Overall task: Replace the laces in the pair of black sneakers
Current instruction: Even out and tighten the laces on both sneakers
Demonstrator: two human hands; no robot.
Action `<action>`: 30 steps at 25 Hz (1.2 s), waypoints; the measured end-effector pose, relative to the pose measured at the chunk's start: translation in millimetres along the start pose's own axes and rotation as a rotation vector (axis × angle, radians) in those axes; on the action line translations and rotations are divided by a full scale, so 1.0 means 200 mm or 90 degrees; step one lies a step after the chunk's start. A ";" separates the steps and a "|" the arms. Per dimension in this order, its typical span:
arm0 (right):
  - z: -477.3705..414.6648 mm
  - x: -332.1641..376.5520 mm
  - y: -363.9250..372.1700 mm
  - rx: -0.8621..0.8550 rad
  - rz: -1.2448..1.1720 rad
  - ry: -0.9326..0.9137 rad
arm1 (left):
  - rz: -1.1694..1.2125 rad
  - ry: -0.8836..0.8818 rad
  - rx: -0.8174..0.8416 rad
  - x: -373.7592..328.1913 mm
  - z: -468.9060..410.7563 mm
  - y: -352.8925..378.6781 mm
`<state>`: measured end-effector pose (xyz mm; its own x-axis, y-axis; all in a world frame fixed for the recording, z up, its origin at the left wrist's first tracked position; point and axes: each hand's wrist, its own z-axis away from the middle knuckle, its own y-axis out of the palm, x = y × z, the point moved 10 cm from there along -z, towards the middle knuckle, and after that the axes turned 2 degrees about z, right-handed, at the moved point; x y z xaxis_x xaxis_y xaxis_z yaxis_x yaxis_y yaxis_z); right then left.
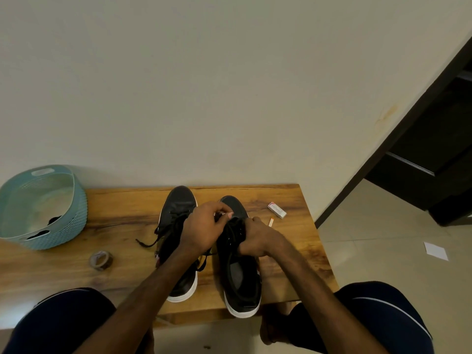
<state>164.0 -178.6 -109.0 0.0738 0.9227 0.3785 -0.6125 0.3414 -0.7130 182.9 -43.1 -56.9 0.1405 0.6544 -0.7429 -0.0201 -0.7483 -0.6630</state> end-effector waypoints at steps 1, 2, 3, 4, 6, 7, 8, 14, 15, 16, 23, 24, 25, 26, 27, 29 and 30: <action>0.01 0.00 -0.01 -0.036 0.045 0.016 | 0.031 0.002 -0.029 -0.01 -0.01 -0.02; 0.03 0.01 -0.03 -0.087 0.077 0.018 | 0.102 -0.001 -0.069 -0.03 -0.02 -0.08; 0.05 0.02 -0.05 -0.141 0.097 0.009 | 0.212 -0.018 -0.114 -0.04 -0.04 -0.15; 0.06 0.03 -0.08 -0.182 0.105 0.000 | 0.344 -0.041 -0.155 -0.03 -0.07 -0.24; 0.07 0.01 -0.11 -0.227 0.093 -0.010 | 0.555 -0.059 -0.245 0.02 -0.11 -0.47; 0.07 0.00 -0.12 -0.240 0.085 -0.012 | 0.611 -0.053 -0.293 0.06 -0.12 -0.60; 0.07 -0.01 -0.13 -0.250 0.079 -0.011 | 0.645 -0.043 -0.334 0.09 -0.12 -0.69; 0.01 -0.18 -0.11 -0.247 -0.204 0.026 | 0.246 0.005 -0.153 -0.05 -0.10 -0.34; 0.00 -0.21 -0.10 -0.236 -0.296 0.034 | 0.163 0.010 -0.101 -0.07 -0.07 -0.19; 0.00 -0.24 -0.09 -0.224 -0.370 0.045 | 0.085 0.011 -0.059 -0.07 -0.05 -0.06; -0.01 -0.26 -0.05 -0.160 -0.506 0.058 | -0.076 0.013 0.015 0.02 0.00 0.28; -0.01 -0.27 -0.04 -0.159 -0.515 0.056 | -0.079 0.008 0.010 0.03 0.00 0.28; -0.02 -0.27 -0.04 -0.159 -0.523 0.055 | -0.077 -0.001 0.007 0.03 0.01 0.29; -0.03 -0.28 -0.03 -0.160 -0.531 0.054 | -0.076 -0.007 0.001 0.04 0.01 0.28; -0.04 -0.28 -0.03 -0.162 -0.537 0.055 | -0.075 -0.012 -0.006 0.04 0.01 0.28; -0.04 -0.29 -0.02 -0.160 -0.543 0.049 | -0.065 -0.017 -0.023 0.03 0.01 0.27; -0.04 -0.29 -0.02 -0.158 -0.545 0.046 | -0.055 -0.022 -0.025 0.04 0.01 0.27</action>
<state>169.3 -231.3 -132.5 0.4828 0.3398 0.8071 -0.1377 0.9396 -0.3132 180.6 -78.8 -99.1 0.1052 0.7191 -0.6869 0.0299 -0.6927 -0.7206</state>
